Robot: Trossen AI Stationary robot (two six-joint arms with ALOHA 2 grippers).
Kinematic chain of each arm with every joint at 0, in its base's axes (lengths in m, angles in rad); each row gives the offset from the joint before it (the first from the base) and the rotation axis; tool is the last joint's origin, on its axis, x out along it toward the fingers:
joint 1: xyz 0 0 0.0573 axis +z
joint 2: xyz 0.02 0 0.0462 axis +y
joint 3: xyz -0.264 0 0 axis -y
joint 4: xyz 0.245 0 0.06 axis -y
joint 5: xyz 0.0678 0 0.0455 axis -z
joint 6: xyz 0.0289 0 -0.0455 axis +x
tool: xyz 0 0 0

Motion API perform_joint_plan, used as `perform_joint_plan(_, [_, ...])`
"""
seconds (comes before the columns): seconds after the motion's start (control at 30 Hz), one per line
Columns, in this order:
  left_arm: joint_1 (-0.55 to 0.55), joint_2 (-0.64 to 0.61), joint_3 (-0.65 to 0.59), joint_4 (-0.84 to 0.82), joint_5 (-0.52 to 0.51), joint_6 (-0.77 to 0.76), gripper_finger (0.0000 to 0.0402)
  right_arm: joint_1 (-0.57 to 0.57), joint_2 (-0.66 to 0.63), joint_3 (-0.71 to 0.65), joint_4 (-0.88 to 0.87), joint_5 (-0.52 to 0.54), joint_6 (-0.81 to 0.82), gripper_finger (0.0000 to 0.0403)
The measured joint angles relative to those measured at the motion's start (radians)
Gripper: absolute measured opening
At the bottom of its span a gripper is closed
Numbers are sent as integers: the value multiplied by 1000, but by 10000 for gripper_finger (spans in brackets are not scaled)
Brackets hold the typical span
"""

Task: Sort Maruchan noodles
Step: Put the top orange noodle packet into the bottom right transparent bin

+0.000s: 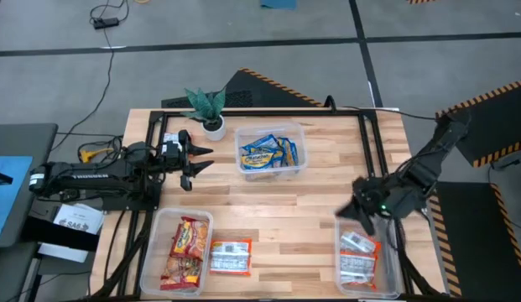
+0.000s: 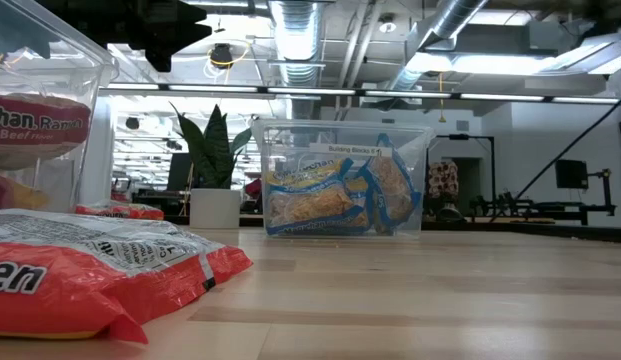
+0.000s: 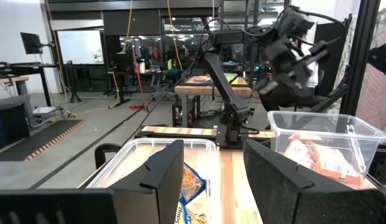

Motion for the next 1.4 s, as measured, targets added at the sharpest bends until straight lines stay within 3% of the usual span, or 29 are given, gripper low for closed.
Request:
perform_joint_plan(0.17, [0, 0, 0, -3, 0, 0, 158, -119, 33, -17, -3, 335, -376, 48])
perform_joint_plan(0.3, [0, 0, 0, -6, 0, 0, 158, -270, 72, -64, -5, 442, -449, 48])
perform_joint_plan(0.43, [0, 0, 0, -21, -3, 19, 158, -421, 104, -137, -3, 446, -445, 50])
perform_joint_plan(0.53, [0, 0, 0, -56, -68, 18, 158, -502, 106, -189, -8, 437, -425, 59])
perform_joint_plan(0.67, [0, 0, 0, -105, -182, 55, 158, -551, 66, -220, -7, 431, -424, 85])
perform_joint_plan(0.83, [-1, 0, 0, -151, -266, 33, 158, -599, 16, -253, -1, 496, -413, 139])
perform_joint_plan(0.93, [2, 9, 30, -287, -456, -74, 158, -650, 8, -300, 9, 501, -373, 172])
perform_joint_plan(1.07, [33, 57, 135, -644, -669, -249, 158, -687, 10, -366, 94, 497, -346, 204])
perform_joint_plan(1.23, [114, 185, 225, -949, -699, -425, 158, -716, 9, -411, 189, 495, -352, 222])
perform_joint_plan(1.4, [225, 333, 232, -1013, -633, -457, 158, -729, 10, -416, 224, 496, -351, 223])
